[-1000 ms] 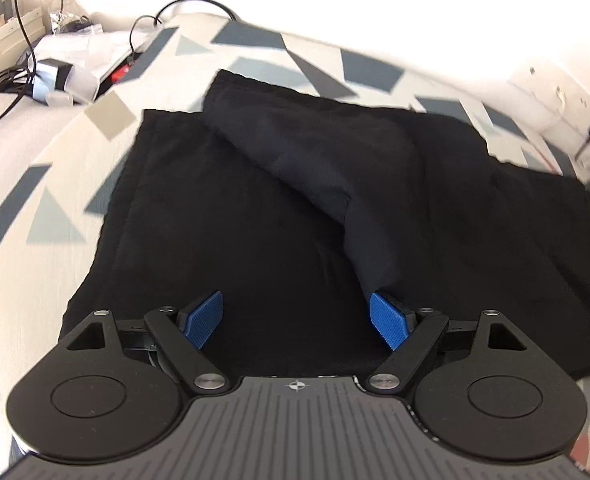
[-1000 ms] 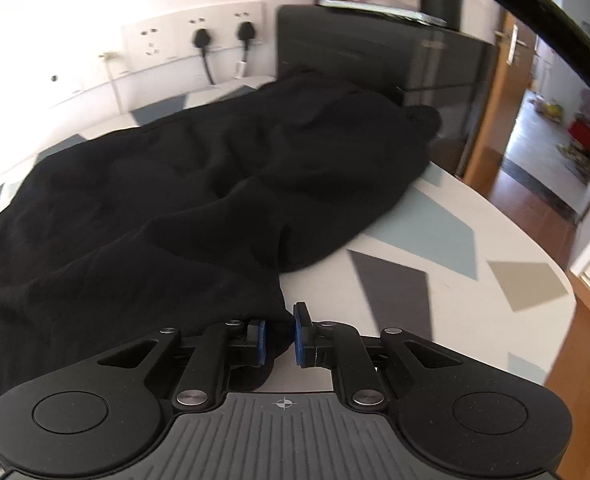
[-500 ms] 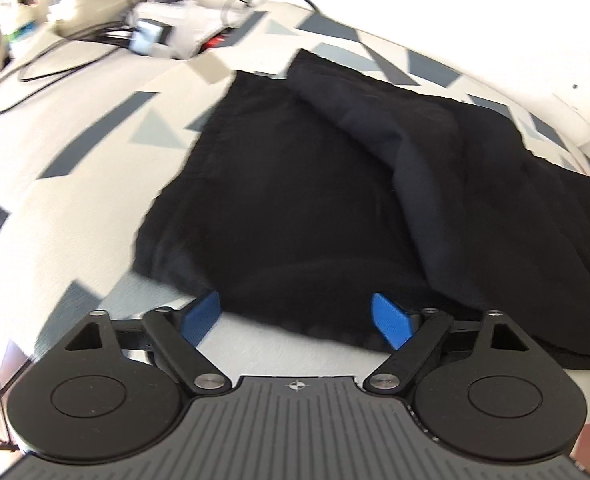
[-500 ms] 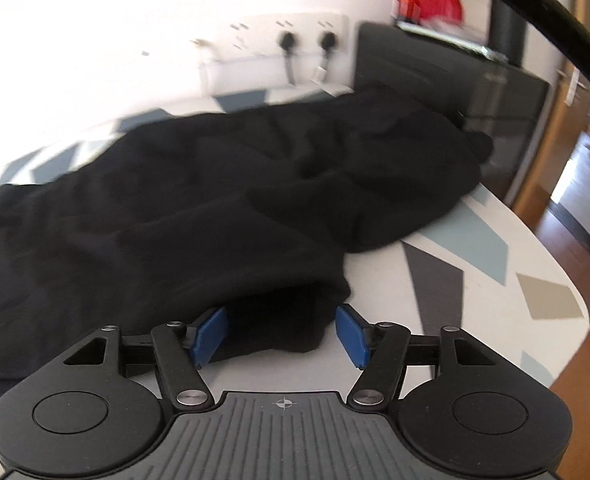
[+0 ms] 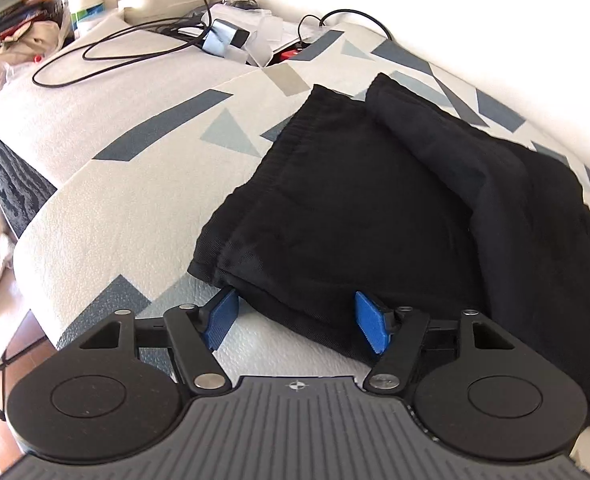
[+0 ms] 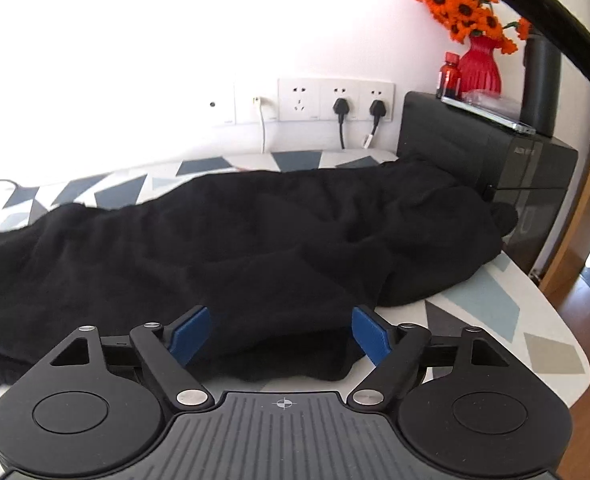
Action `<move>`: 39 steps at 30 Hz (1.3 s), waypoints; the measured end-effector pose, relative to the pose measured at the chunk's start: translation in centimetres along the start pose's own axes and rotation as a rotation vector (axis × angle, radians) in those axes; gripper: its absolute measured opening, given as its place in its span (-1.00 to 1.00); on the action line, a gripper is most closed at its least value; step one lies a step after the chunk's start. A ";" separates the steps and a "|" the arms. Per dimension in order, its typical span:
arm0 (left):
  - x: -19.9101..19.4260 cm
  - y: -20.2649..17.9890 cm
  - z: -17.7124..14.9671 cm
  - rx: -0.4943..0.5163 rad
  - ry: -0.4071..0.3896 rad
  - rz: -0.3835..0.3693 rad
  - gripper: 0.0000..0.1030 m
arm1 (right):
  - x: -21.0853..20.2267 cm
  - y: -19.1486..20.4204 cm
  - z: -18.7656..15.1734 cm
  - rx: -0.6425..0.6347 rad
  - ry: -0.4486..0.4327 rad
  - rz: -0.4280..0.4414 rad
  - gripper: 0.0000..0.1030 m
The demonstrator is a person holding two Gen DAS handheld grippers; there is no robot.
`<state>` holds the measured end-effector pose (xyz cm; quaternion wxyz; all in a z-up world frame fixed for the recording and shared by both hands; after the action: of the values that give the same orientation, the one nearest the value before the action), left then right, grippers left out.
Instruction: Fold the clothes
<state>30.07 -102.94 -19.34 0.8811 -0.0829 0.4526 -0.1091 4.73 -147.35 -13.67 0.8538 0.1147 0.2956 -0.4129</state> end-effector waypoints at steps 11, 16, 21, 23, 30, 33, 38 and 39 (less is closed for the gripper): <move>1.7 2.4 4.0 0.062 0.049 -0.158 -0.58 | -1.1 7.4 0.3 0.047 0.041 -0.049 0.49; 3.0 3.5 6.0 0.114 0.095 -0.223 -0.58 | -1.5 13.9 -0.4 -0.001 0.068 -0.010 0.55; 3.8 4.3 7.4 0.190 0.146 -0.287 -0.53 | -1.6 18.8 -1.4 -0.043 0.080 0.001 0.64; 3.6 4.7 8.0 0.219 0.186 -0.312 -0.40 | -1.4 20.3 -1.8 -0.050 0.092 -0.005 0.64; -0.8 6.1 9.2 0.368 0.075 -0.462 0.82 | -2.9 24.8 -3.1 -0.181 0.033 0.027 0.72; -1.3 5.7 8.6 0.486 0.033 -0.420 0.83 | -3.0 26.5 -3.6 -0.248 0.029 0.062 0.72; 0.0 5.2 8.6 0.491 0.087 -0.365 0.83 | -1.6 29.3 -3.6 -0.371 0.048 0.089 0.72; 0.2 5.3 8.8 0.476 0.089 -0.350 0.85 | -1.1 29.9 -3.5 -0.413 0.057 0.083 0.72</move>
<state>38.01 -97.51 -15.68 0.8229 0.0538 0.4311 -0.3661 25.88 -126.20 -17.29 0.8667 -0.0390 0.3932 -0.3044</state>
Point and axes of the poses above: each gripper's, at about its wrist camera, not at the fingertips, and x roughly the way its jaws point, y to its left, z to its top, the point moved 2 cm from there along x, roughly the way its jaws point, and after that the axes turned 9 degrees about -z, right-handed, at the moved point
